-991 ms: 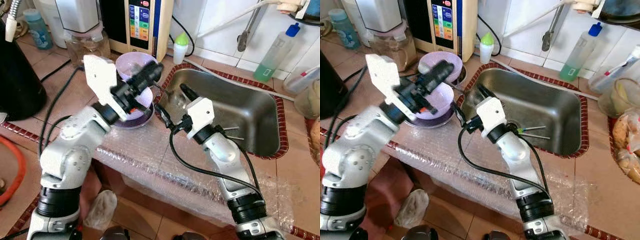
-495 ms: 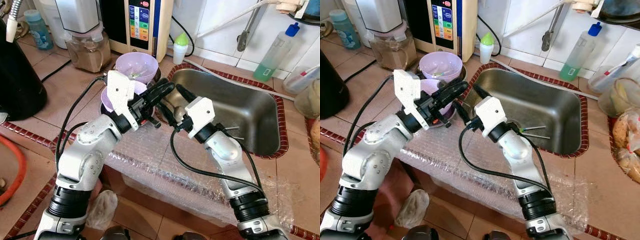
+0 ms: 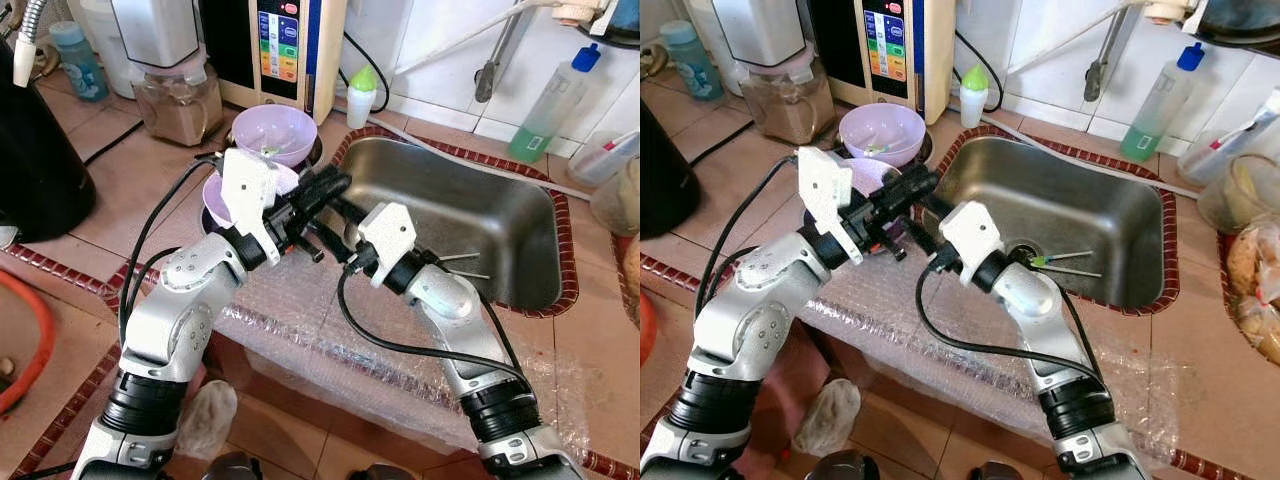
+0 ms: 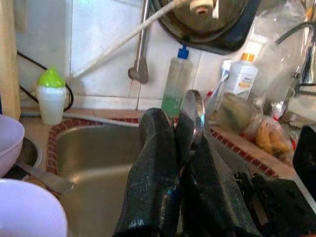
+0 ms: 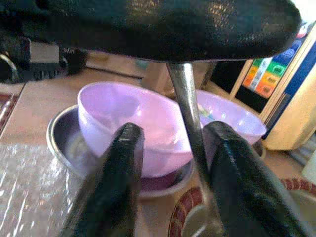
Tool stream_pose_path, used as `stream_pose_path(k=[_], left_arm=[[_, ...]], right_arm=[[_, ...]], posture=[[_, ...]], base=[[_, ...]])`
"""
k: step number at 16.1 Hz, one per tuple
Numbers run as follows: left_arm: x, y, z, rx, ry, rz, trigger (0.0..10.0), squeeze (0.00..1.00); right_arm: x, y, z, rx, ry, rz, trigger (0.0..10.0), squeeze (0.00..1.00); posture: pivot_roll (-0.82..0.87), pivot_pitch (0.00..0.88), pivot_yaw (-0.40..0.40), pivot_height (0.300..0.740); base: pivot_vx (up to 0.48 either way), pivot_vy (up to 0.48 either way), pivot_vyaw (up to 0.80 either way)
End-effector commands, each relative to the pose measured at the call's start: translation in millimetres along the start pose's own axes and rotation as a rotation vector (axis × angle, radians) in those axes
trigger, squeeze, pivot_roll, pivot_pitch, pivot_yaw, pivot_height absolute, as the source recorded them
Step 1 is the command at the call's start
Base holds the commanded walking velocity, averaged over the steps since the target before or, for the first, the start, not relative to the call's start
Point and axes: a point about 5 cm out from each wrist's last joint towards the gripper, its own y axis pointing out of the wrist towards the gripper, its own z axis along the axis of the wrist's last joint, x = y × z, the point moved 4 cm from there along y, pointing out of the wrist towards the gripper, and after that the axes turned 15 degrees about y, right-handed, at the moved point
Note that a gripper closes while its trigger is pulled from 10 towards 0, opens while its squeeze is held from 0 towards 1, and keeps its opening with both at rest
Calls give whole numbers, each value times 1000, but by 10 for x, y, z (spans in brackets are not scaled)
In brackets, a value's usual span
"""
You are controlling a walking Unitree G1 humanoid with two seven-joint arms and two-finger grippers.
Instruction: Kitchen organization
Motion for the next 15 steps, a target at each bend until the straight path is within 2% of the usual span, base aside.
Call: stream_pose_path(k=[1, 3, 5, 6, 11, 15], left_arm=[[29, 18, 56, 26, 14, -14, 0, 0], [39, 18, 45, 19, 27, -19, 0, 0], [31, 8, 24, 12, 41, -18, 0, 0], [32, -2, -12, -2, 67, -23, 0, 0], [6, -50, -74, -18, 83, -24, 0, 0], [67, -78, -119, -31, 100, -64, 0, 0]], right_arm=[[4, -30, -90, -39, 0, -1, 0, 0], [92, -35, -82, -38, -17, -44, 0, 0], [138, -33, -89, -55, -38, -46, 0, 0], [168, -44, -122, -83, -79, -30, 0, 0], [336, -73, -172, -128, -142, -36, 0, 0], [505, -23, -141, -114, -149, -98, 0, 0]], posture=[[35, 33, 5, 740], [38, 34, 4, 740], [38, 34, 5, 740], [40, 32, 4, 740], [41, 33, 3, 740], [45, 36, 2, 740]], base=[[0, 0, 0], [0, 0, 0], [0, 0, 0], [0, 0, 0], [0, 0, 0], [0, 0, 0]])
